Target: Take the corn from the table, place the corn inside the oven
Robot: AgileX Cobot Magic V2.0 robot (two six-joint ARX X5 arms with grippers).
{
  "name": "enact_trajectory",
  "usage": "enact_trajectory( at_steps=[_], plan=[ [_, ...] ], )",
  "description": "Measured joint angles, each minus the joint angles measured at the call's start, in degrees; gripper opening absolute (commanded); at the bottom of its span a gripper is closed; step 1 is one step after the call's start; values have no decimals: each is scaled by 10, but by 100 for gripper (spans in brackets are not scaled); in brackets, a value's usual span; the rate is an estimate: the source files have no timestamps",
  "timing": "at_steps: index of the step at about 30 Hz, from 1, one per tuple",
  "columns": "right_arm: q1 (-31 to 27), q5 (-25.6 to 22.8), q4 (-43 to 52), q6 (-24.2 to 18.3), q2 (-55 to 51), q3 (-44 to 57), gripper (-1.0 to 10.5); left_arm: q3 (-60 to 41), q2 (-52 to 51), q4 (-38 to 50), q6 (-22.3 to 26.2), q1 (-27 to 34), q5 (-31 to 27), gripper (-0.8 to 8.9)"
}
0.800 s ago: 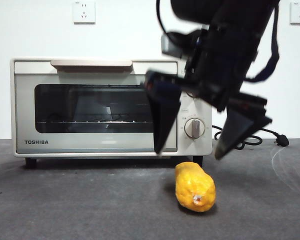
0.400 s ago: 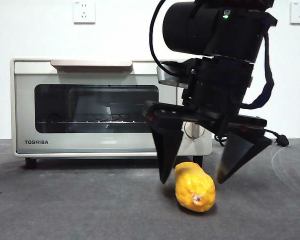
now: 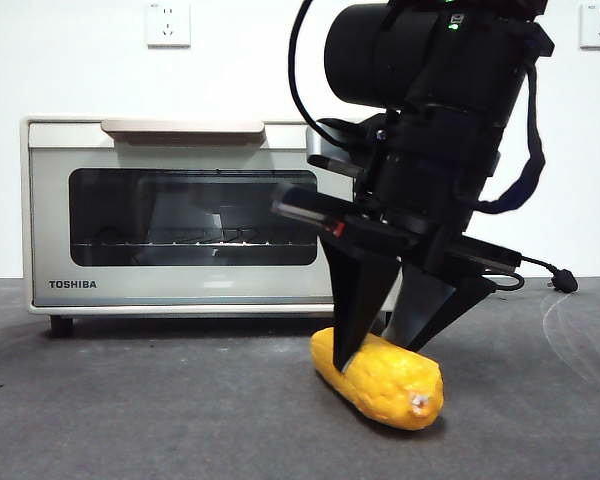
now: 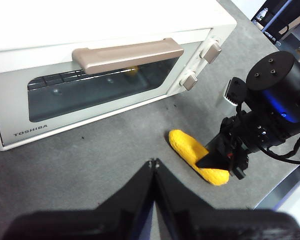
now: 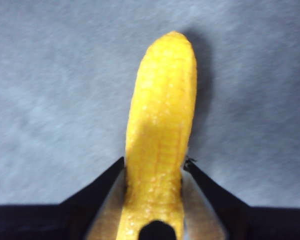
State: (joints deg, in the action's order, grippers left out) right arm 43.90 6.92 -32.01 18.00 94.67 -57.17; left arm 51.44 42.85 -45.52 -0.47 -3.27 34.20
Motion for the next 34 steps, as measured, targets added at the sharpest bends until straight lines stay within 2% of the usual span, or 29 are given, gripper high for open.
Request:
enact_trajectory(
  at_steps=[4, 13, 17, 22, 25, 30, 34],
  plan=[
    [15, 26, -21, -5, -1, -25, -12, 0, 4, 9, 0, 0, 0, -5],
    [108, 20, -71, -25, -73, -138, -12, 0, 47, 105, -5, 0, 0, -5],
    [152, -18, -74, -38, -121, -183, -12, 0, 72, 173, -29, 0, 0, -5],
    [200, -109, -83, -52, -187, -209, -12, 0, 96, 276, -75, -10, 1, -5],
    [214, -144, -85, -58, -229, -209, -12, 0, 111, 334, -100, -28, 1, -6],
    [217, -166, -87, -67, -292, -209, -12, 0, 144, 413, -122, -69, 0, -6],
    [217, -170, -96, -69, -334, -209, -12, 0, 177, 433, -127, -104, -23, -5]
  ],
)
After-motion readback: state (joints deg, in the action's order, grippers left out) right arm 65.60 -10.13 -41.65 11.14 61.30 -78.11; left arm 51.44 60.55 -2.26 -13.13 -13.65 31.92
